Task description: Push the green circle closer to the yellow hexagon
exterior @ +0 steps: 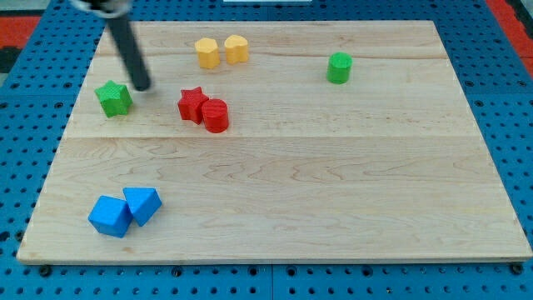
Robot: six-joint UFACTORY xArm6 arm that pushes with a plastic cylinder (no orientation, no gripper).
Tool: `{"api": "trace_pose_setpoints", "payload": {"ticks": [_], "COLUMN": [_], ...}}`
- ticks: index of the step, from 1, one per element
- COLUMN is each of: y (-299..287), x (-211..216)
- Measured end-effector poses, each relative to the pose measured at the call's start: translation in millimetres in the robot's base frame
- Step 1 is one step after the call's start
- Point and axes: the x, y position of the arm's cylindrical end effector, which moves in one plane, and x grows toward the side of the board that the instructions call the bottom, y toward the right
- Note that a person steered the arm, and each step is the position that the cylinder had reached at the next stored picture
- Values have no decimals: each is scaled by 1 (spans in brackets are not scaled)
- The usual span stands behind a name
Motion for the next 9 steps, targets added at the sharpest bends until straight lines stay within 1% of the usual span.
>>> {"api": "trace_pose_setpoints", "payload": {"ticks": [2, 3, 4, 5, 7, 9], "y": [273, 364, 387, 338, 345, 345], "x": [9, -14, -48, -68, -67, -50]}}
